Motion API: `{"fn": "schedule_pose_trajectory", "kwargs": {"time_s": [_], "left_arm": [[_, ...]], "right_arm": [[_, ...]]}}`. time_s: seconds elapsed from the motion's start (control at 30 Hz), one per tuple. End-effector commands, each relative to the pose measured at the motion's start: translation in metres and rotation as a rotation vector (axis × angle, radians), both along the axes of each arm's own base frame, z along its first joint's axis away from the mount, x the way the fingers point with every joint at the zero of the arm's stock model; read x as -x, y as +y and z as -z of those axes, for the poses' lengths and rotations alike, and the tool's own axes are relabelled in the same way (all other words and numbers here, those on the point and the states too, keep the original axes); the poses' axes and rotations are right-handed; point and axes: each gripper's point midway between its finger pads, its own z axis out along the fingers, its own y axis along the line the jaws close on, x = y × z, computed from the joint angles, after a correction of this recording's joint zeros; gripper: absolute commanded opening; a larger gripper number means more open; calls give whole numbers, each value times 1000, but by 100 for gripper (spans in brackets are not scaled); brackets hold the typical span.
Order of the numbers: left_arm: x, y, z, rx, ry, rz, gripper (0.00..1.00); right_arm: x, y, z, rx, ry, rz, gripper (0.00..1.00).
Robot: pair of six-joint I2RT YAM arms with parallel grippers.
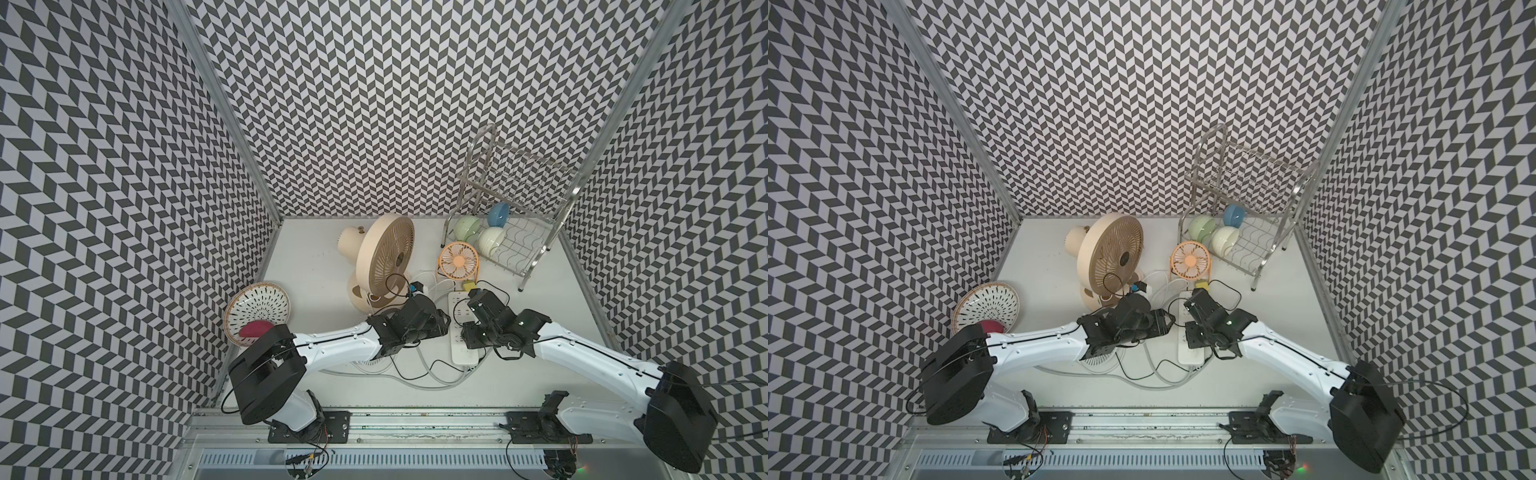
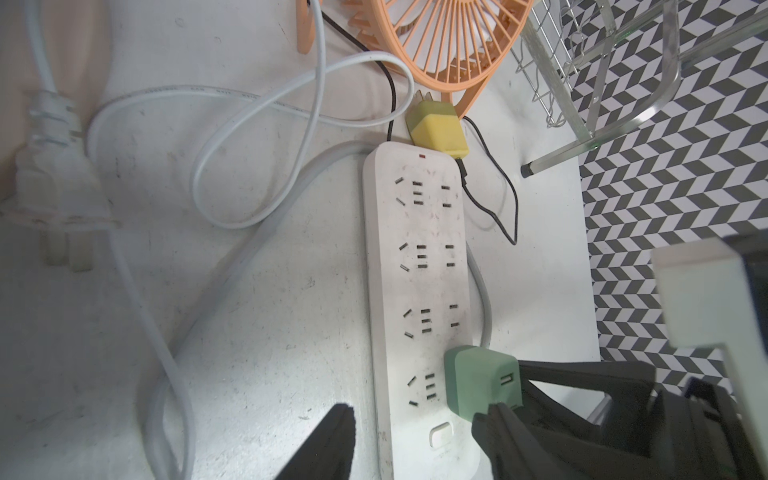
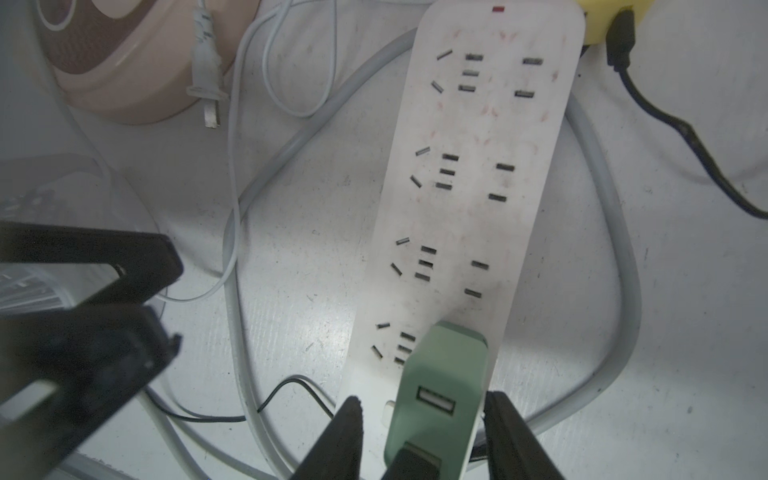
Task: Unplug the desk fan from the power strip
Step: Remove the plug from the socket.
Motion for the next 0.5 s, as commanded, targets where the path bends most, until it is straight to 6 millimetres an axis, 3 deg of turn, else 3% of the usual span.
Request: {"fn": "schedule_pose_trajectory", "kwargs": {"time_s": [0.0,0.23,0.47], "left_arm": [[-4,-4,-3,25,-2,0,57],[-3,-5,-1,34,7,8,57],[-4,-19,9,65,57,42,60]], "right_arm": [[-4,1,4,7,-16,14,44],[-6,3,4,0,-19,14,32],[-15,29,-5,-114,-53,-23,26]]}}
